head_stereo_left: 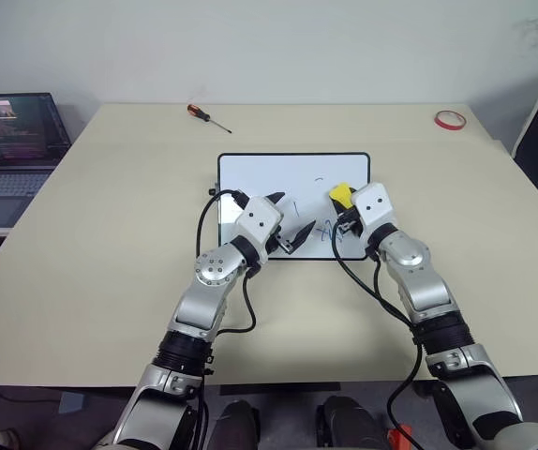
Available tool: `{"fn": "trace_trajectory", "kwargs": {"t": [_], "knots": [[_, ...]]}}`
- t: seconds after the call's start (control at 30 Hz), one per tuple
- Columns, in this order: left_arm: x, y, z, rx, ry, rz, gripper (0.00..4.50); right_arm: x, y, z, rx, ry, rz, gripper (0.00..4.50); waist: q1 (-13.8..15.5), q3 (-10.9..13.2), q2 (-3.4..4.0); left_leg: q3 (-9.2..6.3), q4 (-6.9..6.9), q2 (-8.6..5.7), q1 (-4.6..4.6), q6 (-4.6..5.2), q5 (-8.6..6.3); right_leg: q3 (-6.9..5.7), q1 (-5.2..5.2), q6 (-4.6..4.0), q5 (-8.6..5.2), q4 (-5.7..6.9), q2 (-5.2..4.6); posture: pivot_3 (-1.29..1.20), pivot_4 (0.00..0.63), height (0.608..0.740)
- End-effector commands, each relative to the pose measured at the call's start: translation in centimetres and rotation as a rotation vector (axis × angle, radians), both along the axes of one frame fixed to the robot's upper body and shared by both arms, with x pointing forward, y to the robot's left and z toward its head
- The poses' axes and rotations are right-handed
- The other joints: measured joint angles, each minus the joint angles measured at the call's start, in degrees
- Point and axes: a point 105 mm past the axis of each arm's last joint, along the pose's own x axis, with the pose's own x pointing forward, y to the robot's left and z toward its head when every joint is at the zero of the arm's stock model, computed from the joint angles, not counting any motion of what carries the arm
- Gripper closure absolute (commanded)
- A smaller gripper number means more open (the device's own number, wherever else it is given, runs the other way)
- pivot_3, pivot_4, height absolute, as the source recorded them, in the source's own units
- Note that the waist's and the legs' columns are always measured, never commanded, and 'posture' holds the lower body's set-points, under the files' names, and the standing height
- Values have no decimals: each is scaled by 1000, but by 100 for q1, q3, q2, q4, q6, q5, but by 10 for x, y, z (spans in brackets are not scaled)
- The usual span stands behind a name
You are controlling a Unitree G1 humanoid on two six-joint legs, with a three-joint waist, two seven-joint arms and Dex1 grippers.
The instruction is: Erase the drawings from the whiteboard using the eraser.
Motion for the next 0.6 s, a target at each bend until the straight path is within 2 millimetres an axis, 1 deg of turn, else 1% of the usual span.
{"fn": "trace_trajectory", "kwargs": {"t": [0.03, 0.17, 0.3, 0.47, 0.53, 0.6], "knots": [[-3, -2, 12, -17, -46, -11, 0, 10, -5, 1, 39, 16, -41, 3199, -37, 0, 0, 3, 0, 0, 1, 0, 0, 0, 0, 0, 3, 0, 0, 0, 150, 740], [-3, -1, 11, -15, -43, -7, 0, 20, 9, 22, 68, -42, -14, 3199, -79, 2, 1, 3, -1, 0, 1, 0, 0, 0, -3, -1, 7, 0, 2, 0, 150, 740], [-2, 0, 12, -16, -44, -1, 0, 28, 28, 32, 76, -60, 28, 3199, -81, 4, 1, 8, -4, 3, -6, 0, 0, 1, -12, -1, 7, -1, 2, 0, 150, 740], [-2, 3, 12, -17, -47, 11, 0, 31, 47, 32, 62, -51, 74, 3199, -80, 5, 2, 11, -7, 10, -14, 1, -1, 2, -20, -1, 7, -5, -1, 0, 150, 740], [-2, 4, 11, -17, -47, 16, 0, 30, 51, 28, 47, -37, 90, 3199, -77, 5, 2, 8, -7, 10, -16, 1, -1, 2, -21, -1, 7, -6, -3, 0, 150, 740], [-3, 5, 11, -18, -47, 21, 0, 28, 52, 19, 24, -13, 99, 3199, -77, 5, 2, 8, -7, 10, -16, 1, -1, 2, -21, -1, 7, -6, -4, 0, 150, 740]]}}
